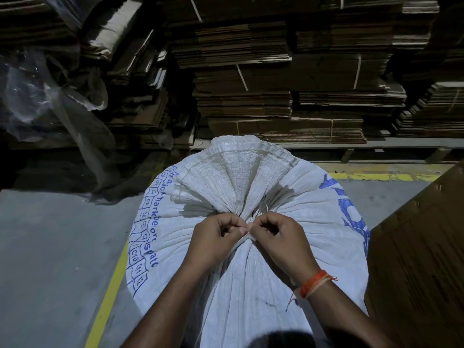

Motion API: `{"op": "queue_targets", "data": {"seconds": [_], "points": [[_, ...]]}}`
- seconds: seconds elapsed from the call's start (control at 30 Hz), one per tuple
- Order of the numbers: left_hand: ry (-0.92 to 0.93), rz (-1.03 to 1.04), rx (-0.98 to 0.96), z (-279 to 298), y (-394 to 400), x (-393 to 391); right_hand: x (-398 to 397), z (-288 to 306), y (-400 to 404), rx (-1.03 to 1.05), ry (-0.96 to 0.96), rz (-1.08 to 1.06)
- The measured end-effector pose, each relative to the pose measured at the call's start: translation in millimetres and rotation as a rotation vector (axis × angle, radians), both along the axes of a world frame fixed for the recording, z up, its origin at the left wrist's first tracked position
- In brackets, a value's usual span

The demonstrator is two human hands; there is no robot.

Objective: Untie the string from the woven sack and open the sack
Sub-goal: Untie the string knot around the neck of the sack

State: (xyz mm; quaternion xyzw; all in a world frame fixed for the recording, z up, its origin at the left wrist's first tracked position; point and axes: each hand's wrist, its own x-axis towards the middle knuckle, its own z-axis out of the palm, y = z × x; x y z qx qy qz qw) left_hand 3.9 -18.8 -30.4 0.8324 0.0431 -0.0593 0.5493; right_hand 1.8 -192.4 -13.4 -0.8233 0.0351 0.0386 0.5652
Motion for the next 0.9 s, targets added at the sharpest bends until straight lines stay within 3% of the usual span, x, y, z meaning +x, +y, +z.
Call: {"op": "queue_targets", "data": {"seconds": [0.37,0.53,0.9], "points": [[0.041,-0.017,-0.069,1,-1,-1,7,-12,7,0.163,0.093,-0.181],[0.05,-0.014,-0.081,1,-1,-1,9,-13,4,0.463,0.212,-0.29],[0.023,0.028,-0.078,0,2,-2,19,-12,-21,0.41,0.202,-0.485]]}}
